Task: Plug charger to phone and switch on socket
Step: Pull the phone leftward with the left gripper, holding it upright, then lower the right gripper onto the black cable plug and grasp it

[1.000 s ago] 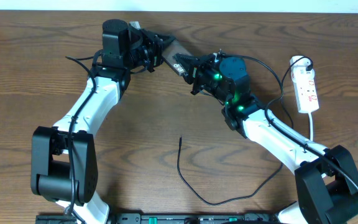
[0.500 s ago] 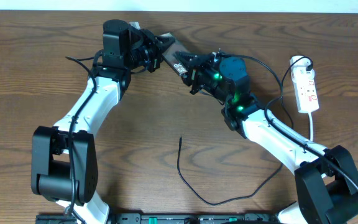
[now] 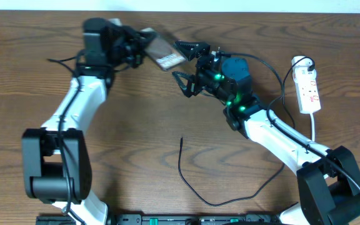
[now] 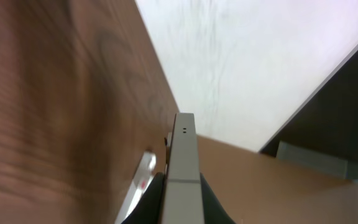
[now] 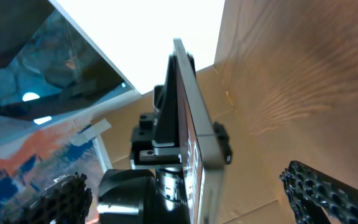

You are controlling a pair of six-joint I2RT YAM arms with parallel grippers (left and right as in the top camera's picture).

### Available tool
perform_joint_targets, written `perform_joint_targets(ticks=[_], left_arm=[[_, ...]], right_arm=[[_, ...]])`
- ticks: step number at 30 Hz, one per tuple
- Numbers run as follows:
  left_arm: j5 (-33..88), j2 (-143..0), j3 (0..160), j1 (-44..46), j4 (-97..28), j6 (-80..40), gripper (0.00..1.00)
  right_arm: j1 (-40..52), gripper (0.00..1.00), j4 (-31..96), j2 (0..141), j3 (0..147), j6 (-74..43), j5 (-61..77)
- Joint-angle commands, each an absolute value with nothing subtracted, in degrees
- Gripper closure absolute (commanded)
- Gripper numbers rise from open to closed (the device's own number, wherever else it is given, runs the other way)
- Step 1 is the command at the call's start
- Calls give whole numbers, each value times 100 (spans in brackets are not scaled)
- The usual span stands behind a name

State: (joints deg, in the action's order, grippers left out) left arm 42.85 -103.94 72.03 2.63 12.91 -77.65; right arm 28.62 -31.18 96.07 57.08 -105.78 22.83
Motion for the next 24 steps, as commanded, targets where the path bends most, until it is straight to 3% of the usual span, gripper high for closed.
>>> perform_joint_targets(ticks=[1, 10, 13, 24], left_arm=[[4945, -10309, 7255, -388, 1341, -7253, 93], [7658, -10309, 7255, -2014, 1339, -5293, 93], [7896, -10309, 7255, -2344, 1339, -5207, 93], [7889, -10309, 7253, -2646, 1341, -4993, 92]], right_arm=[[2635, 1, -3133, 9553, 5811, -9815, 2665], [2069, 1, -3280, 9553, 5817, -7673, 3664], [2073, 1, -3096, 9555, 5935, -7397, 3833], [2893, 1, 2008, 9566, 7793, -4727, 2722]])
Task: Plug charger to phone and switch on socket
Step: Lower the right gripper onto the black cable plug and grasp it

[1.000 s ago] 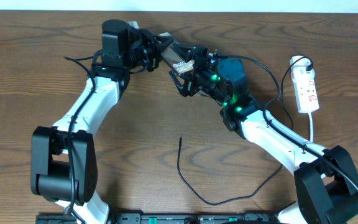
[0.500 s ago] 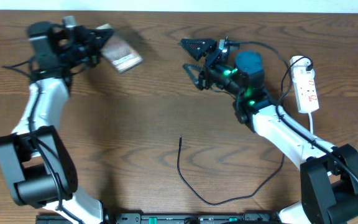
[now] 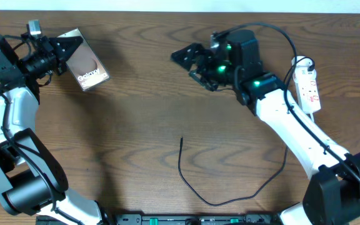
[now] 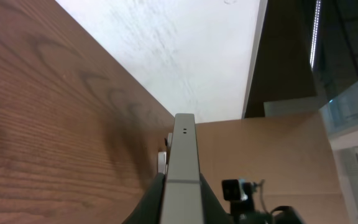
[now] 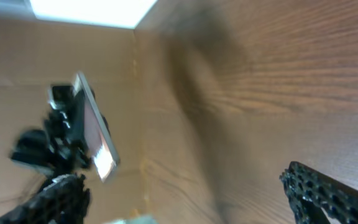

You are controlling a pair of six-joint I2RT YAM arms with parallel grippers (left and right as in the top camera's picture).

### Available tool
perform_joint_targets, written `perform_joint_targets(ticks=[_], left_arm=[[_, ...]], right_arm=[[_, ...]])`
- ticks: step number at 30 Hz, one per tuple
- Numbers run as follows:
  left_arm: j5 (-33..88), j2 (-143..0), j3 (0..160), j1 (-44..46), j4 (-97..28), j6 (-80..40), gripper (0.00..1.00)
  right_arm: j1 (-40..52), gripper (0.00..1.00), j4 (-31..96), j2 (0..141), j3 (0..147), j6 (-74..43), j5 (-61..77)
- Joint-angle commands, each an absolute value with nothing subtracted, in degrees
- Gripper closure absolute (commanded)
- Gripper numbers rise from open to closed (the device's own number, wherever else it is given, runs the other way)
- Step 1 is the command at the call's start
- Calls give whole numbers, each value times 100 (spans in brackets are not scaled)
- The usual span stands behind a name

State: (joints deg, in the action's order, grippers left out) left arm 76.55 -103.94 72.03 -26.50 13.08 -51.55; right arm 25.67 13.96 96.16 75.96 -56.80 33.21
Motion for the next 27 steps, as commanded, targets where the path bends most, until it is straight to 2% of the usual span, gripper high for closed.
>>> perform_joint_targets(ticks=[1, 6, 12, 19, 22, 27], left_arm=[[7889, -10309, 7253, -2646, 1341, -4991, 92], [7887, -10309, 7253, -2646, 1339, -4930, 92], [7900, -10309, 7253, -2646, 1293, -4930, 93], [7937, -10309, 7249, -2646, 1249, -4910, 93], [7935, -10309, 7244, -2644, 1249, -4910, 93], [7937, -10309, 7242, -2646, 1249, -4908, 92]], right_arm=[[2961, 1, 2198, 9566, 7793, -4663, 2600], [3841, 1, 3828, 9717, 7789, -4512, 875], [4748, 1, 4309, 9935, 7684, -4831, -755], [5028, 4, 4386, 10659, 7614, -5096, -399], [5024, 10, 4545, 10897, 7614, -5096, -123], [5054, 11, 4783, 10925, 7612, -5100, -104]])
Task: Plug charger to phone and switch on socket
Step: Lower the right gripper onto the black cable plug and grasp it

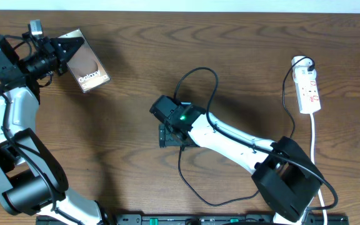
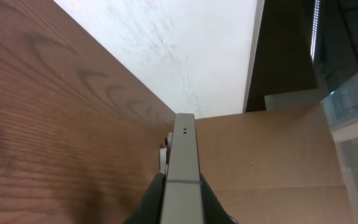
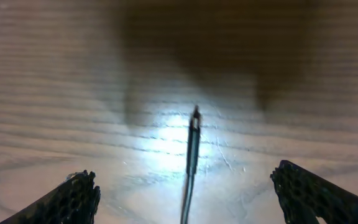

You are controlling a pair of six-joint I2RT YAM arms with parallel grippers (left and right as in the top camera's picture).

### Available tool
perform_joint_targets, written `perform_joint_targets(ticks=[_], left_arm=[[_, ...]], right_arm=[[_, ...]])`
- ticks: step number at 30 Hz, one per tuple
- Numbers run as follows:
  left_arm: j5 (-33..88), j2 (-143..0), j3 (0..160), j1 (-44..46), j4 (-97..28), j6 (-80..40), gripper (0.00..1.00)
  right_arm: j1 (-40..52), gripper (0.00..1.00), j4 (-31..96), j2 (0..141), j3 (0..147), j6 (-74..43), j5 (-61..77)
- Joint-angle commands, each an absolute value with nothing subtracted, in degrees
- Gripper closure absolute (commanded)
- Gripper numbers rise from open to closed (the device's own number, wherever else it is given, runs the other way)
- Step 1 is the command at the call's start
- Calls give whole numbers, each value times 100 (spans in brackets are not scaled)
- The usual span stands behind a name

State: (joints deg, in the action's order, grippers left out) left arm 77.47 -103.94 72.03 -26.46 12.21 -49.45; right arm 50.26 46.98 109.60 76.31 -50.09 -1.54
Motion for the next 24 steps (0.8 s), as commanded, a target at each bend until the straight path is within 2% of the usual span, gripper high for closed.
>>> perform_joint_targets(ticks=[1, 4, 7, 14, 15, 16, 18, 21, 24], left_arm=[[7935, -10309, 7242, -2646, 1249, -4901, 93], [7935, -10309, 7238, -2644, 1247, -4842, 93], [7944, -10309, 7231, -2644, 1201, -4845, 93], [7950, -10309, 7231, -2644, 825, -4574, 93], [7950, -10309, 7231, -2644, 790, -4547, 92], [7950, -10309, 7231, -2646, 775, -4539, 92], [7950, -10309, 7231, -2644, 779, -4539, 93], [7953, -10309, 7231, -2646, 777, -4539, 93], [7950, -10309, 7231, -2644, 777, -4541, 93]], right_arm=[[5070, 11, 4831, 10947, 7612, -5122, -91], [5072, 12, 4895, 10997, 7605, -5166, 10], [5068, 20, 4886, 11133, 7603, -5159, 202], [5063, 26, 4895, 11306, 7603, -5050, 429], [5063, 28, 4908, 11319, 7603, -5050, 464], [5063, 38, 4915, 11332, 7603, -5050, 475], [5063, 44, 4915, 11343, 7603, -5050, 510], [5063, 42, 4919, 11358, 7603, -5046, 561], [5063, 49, 4945, 11360, 7603, -5030, 580]])
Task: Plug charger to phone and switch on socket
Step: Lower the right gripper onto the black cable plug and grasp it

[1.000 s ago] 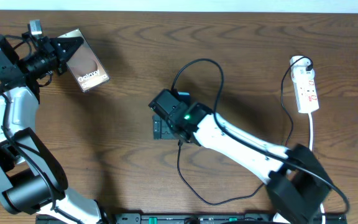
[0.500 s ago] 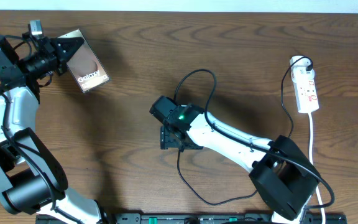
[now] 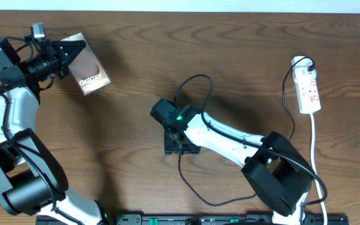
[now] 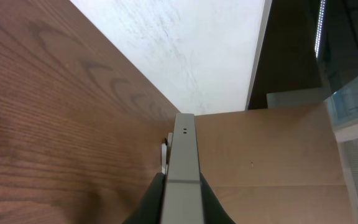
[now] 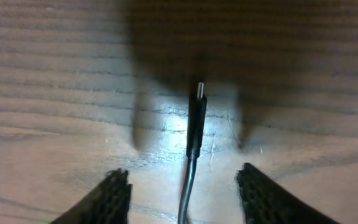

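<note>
My left gripper is shut on the phone, a brown-screened Galaxy held off the table at the far left; in the left wrist view the phone's grey edge runs up between the fingers. The black charger cable lies on the table's middle. Its plug end lies between my right gripper's open fingers, which stand low over the wood without touching it. Overhead, the right gripper covers the plug. The white socket strip lies at the far right.
The strip's white lead runs down the right side of the table. The right arm's own black cable loops above its wrist. The table's far edge meets a pale wall.
My right gripper has come lower over the cable's plug end and its fingers stand narrower around it. The left gripper and phone have barely shifted.
Both grippers met at the table's back middle, the left holding the phone edge-on before the open right one. Then the left stood far left with the phone and the right had drawn back. Later the right hung open over the plug, and now stands low around it.
</note>
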You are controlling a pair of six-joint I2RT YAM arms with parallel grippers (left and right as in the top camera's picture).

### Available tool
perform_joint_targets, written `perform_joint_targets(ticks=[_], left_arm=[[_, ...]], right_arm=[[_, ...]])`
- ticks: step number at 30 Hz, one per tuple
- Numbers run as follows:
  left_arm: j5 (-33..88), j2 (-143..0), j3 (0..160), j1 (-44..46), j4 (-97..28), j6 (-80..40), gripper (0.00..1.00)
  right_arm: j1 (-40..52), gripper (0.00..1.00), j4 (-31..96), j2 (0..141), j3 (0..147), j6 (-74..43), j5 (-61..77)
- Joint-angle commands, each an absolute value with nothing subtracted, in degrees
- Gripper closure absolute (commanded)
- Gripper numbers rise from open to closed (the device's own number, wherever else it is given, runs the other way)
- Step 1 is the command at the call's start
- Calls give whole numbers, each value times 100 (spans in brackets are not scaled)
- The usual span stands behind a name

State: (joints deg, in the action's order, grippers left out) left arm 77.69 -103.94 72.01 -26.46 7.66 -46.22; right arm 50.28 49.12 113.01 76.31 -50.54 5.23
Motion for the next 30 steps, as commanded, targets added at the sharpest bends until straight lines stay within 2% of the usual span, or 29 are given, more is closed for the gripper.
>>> perform_joint_targets(ticks=[1, 10, 16, 30], left_arm=[[7953, -10309, 7231, -2644, 777, -4541, 93], [7955, -10309, 7231, -2644, 775, -4543, 92], [7953, -10309, 7231, -2644, 777, -4541, 93], [7953, -10309, 7231, -2644, 777, -4543, 92]], right_arm=[[5063, 50, 4952, 11360, 7603, -5033, 580], [4930, 54, 4952, 11705, 7601, -5028, 941], [4904, 53, 4928, 11714, 7601, -5030, 913], [4681, 58, 4753, 11714, 7601, -5120, 659]])
